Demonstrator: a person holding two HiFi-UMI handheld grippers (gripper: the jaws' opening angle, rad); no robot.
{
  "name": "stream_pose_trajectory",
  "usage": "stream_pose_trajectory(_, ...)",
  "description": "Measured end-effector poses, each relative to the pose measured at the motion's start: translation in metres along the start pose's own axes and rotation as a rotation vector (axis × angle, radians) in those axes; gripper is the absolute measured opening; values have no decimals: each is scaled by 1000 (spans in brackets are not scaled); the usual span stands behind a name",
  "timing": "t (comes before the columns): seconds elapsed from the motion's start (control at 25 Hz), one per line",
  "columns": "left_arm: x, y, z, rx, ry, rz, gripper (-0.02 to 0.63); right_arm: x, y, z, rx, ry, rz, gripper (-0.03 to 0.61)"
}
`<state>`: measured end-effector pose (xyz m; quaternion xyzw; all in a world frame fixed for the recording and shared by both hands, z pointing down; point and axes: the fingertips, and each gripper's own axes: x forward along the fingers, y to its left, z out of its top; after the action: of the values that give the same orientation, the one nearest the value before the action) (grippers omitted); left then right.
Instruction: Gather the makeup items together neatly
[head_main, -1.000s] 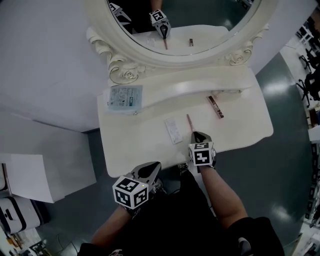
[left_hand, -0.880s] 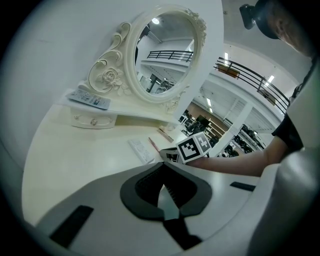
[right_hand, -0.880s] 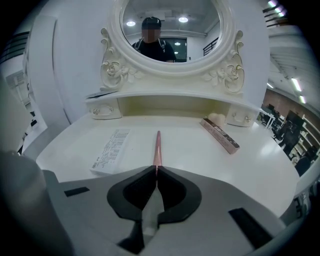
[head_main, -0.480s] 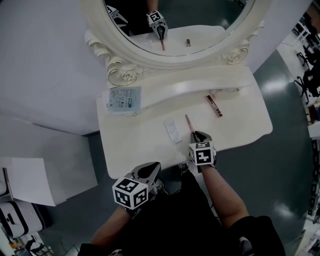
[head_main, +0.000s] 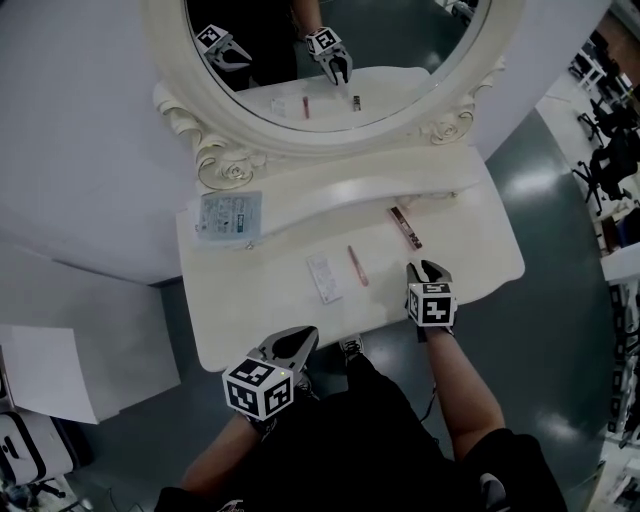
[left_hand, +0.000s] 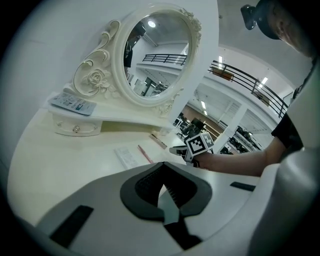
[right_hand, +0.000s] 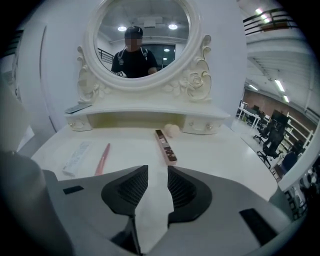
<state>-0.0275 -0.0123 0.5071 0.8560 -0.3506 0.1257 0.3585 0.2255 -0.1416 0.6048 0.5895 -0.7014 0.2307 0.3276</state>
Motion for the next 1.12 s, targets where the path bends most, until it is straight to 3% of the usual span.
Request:
stream_pose_trajectory(0.12, 10, -2, 4, -7, -2, 13, 9, 14, -31, 8, -18, 16, -6, 133)
stream_pose_trajectory(0.28, 23, 0, 7, -25, -4, 43, 9, 39, -39, 19, -57, 38, 54, 141)
stream_pose_trajectory(0.6, 45, 7, 14, -73, -19, 88, 9, 71, -25, 21, -122, 93, 143, 138)
stream_pose_trajectory(0.68, 49, 7, 15, -79, -21, 92, 9, 73, -22, 19, -130, 105, 146, 109)
stream_pose_trajectory(1.12, 40, 2, 19, -41, -11, 62, 9, 39, 17, 18, -64, 35, 117, 103)
